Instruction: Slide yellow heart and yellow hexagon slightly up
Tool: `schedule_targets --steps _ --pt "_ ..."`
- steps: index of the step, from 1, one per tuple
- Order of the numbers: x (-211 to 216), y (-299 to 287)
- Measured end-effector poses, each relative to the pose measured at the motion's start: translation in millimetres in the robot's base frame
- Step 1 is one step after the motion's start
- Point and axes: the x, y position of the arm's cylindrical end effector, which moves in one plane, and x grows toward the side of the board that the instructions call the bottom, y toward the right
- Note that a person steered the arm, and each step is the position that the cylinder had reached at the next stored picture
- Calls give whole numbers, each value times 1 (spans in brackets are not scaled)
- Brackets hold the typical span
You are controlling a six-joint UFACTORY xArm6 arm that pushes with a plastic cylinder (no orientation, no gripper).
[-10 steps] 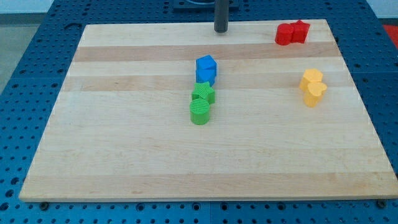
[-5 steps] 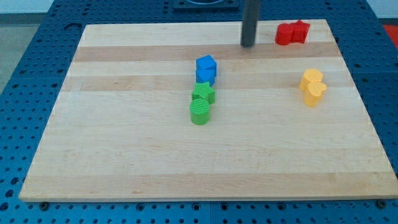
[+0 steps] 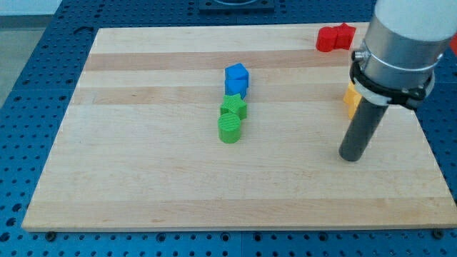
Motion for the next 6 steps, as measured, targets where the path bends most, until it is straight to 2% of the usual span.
schedule_targets --steps 1,2,4,6 --pt "11 8" --pt "-9 71" --pt "-44 49" --pt "-119 15"
